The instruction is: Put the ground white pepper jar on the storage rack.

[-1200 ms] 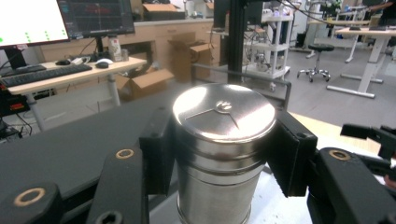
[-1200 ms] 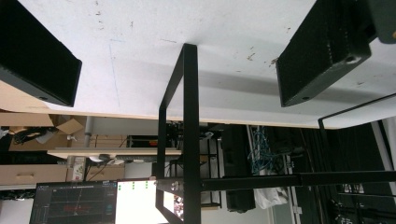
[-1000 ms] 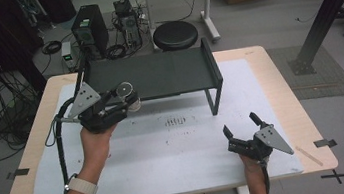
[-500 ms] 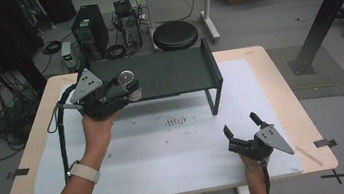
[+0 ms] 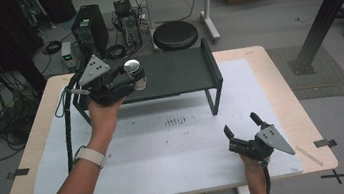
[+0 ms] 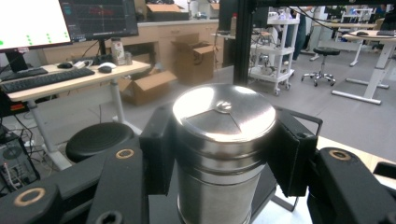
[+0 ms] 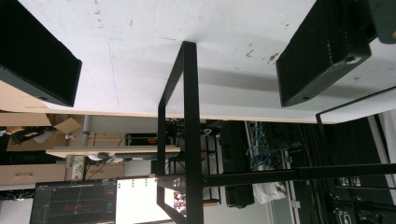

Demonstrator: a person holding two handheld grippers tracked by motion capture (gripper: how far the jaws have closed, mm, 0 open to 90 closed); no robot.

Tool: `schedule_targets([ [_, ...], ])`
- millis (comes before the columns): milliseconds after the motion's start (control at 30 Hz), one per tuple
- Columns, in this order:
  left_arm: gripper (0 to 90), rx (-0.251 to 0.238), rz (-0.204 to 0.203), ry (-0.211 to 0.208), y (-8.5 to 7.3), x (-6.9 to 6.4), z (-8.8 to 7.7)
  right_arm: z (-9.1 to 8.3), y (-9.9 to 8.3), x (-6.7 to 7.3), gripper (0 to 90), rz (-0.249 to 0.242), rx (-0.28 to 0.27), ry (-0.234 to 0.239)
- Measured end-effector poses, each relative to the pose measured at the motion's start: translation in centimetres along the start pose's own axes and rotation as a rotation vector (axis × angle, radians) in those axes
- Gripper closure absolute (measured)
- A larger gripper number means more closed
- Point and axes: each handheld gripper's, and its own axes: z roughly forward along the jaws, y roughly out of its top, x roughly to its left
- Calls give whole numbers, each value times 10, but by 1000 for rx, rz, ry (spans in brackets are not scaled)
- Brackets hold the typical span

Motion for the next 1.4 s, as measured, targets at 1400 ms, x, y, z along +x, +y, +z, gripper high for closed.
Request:
schedule_targets([
  [1400, 491, 132, -23, 25, 0, 13, 88, 0, 0, -1, 0, 6, -2, -3],
])
